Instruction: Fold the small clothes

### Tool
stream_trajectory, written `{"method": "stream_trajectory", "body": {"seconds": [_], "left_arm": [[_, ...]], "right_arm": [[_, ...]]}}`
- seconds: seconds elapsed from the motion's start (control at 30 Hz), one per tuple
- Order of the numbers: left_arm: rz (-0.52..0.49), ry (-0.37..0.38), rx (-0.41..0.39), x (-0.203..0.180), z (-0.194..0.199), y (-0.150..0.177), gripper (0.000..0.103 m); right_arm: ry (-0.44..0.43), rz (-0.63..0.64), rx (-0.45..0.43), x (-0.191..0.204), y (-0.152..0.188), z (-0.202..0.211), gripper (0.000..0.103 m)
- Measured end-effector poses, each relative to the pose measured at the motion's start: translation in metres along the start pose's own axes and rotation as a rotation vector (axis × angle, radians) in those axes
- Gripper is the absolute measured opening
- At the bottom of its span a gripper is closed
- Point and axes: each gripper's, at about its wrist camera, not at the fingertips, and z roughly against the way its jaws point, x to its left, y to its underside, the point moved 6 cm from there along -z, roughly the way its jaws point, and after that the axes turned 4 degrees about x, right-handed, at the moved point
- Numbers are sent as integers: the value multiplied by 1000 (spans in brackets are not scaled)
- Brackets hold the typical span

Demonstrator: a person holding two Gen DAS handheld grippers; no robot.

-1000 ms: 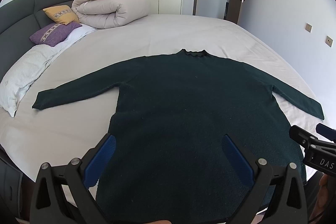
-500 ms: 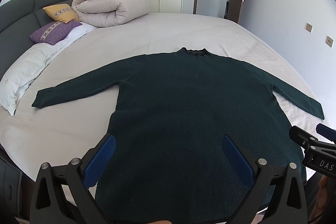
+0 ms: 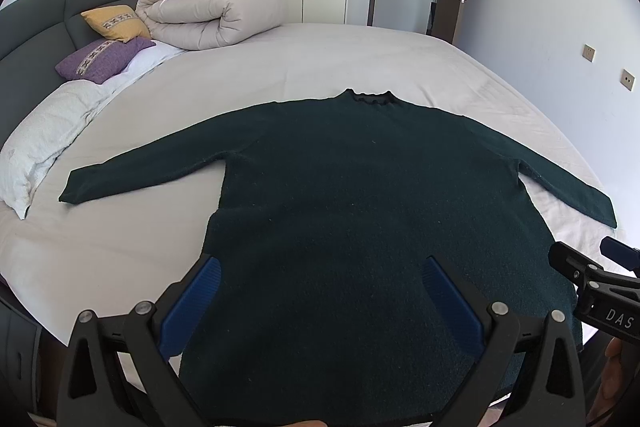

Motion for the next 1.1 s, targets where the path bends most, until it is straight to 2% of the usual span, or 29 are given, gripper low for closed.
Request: {"method": "stream_trajectory", "body": {"seconds": [1.1], "left_arm": [[30, 13, 0, 1, -5, -1, 103]], "right_arm": [[-5, 16, 24, 2, 4, -10, 103]]}}
